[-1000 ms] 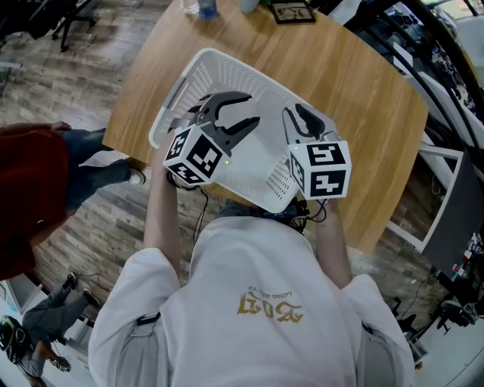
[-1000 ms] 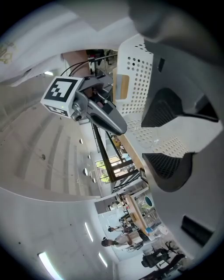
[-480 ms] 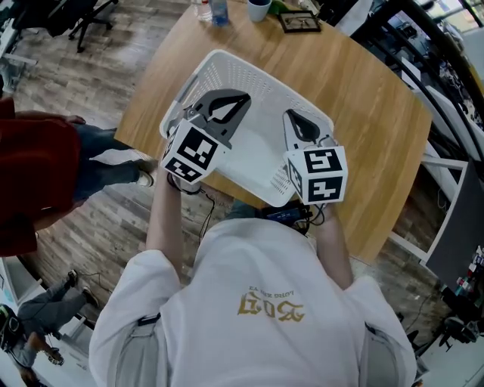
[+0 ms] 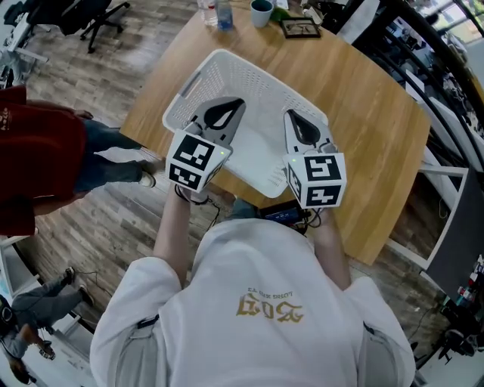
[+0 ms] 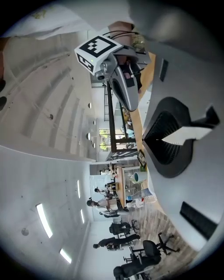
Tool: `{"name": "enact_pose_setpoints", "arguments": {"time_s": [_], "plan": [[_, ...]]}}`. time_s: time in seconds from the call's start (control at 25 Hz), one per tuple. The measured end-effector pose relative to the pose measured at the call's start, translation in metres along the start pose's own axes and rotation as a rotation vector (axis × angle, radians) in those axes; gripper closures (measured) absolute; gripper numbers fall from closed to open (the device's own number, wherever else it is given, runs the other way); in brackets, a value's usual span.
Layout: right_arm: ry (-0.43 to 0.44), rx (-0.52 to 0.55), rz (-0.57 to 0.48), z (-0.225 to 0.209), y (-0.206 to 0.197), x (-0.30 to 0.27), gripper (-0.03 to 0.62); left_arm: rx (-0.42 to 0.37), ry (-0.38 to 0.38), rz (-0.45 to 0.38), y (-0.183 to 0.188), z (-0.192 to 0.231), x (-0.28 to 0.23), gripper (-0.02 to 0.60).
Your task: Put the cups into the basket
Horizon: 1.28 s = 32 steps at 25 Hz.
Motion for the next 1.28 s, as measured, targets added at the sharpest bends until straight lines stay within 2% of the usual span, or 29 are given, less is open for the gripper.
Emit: {"name": "enact_pose_setpoints", "arguments": {"time_s": [0.16, 0.4, 0.64, 0.84, 1.28], "plan": [[-0.006, -0.009, -0.067, -0.004, -0.004, 0.014, 0.582, 0.031, 0.072, -0.062, 0.005, -0.015, 0.013, 0.574], [0.009, -0.041, -0.129, -0.005, -0.009, 0.033, 0.583, 0.057, 0.127, -0.087, 0.009, -0.036, 0.029, 0.574], [-0.027, -0.026, -0.187, -0.007, -0.01, 0.049, 0.583, 0.079, 0.236, -0.13, 0.011, -0.05, 0.045, 0.574], [-0.023, -0.019, -0.217, -0.011, -0.013, 0.054, 0.585, 0.097, 0.298, -0.15, 0.009, -0.055, 0.052, 0.574], [-0.005, -0.01, -0.234, -0.014, -0.013, 0.059, 0.583, 0.108, 0.352, -0.159, 0.008, -0.061, 0.061, 0.574]]}}
Point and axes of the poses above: the fingertips, and each gripper's own axes: x backward along the fingers, z to its left, y out of its top, the point moved 9 cm from there along x, backward along the fingers, and after that the axes turned 12 degrees about z, right-handed, at the moved point
